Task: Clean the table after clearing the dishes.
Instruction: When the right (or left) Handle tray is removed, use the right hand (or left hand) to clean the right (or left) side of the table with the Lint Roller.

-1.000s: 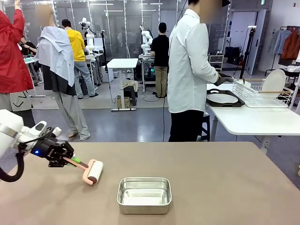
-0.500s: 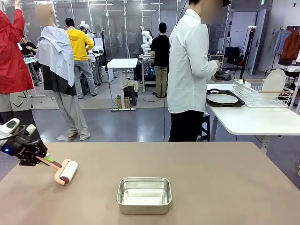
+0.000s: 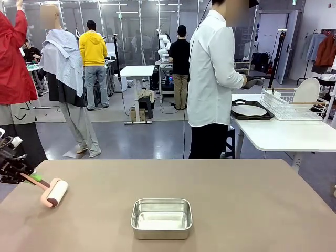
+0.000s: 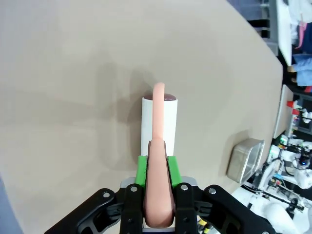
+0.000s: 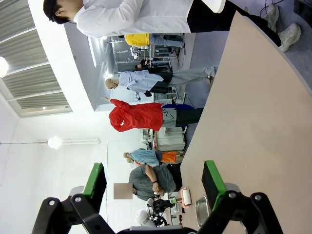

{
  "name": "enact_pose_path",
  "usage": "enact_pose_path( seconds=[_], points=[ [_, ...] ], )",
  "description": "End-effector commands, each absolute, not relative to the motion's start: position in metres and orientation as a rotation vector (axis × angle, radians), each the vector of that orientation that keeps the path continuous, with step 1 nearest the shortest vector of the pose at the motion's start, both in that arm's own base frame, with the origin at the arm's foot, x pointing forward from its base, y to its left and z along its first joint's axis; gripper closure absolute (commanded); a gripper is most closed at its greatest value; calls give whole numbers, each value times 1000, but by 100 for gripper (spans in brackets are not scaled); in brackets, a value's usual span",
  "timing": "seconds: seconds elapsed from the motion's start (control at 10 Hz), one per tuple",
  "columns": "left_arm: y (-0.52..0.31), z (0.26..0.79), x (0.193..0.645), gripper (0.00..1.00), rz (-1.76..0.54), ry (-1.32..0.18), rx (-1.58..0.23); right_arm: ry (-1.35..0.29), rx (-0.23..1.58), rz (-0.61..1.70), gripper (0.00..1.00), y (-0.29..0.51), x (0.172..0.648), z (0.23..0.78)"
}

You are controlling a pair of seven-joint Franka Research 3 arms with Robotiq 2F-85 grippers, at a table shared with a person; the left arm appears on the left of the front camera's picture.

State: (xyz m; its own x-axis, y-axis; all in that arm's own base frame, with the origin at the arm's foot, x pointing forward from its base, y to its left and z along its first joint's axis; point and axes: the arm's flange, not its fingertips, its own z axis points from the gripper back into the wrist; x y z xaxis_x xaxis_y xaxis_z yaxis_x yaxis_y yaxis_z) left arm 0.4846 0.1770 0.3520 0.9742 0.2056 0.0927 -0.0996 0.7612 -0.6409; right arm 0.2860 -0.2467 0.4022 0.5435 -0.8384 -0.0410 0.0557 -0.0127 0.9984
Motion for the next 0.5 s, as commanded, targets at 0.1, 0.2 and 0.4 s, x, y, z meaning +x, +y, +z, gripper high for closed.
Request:
enact_pose_path(
  seconds=[0.1,0.2,0.4],
  points=[
    [182,370,461,80,215,-138,-481,-728,1405,-803,0,-247,282,405],
    [184,385,457,80,225,-144,-438,-728,1405,-803,0,-247,282,405],
    [179,427,450,80,191,-191,-433,-728,1405,-803,0,-247,282,405]
  ],
)
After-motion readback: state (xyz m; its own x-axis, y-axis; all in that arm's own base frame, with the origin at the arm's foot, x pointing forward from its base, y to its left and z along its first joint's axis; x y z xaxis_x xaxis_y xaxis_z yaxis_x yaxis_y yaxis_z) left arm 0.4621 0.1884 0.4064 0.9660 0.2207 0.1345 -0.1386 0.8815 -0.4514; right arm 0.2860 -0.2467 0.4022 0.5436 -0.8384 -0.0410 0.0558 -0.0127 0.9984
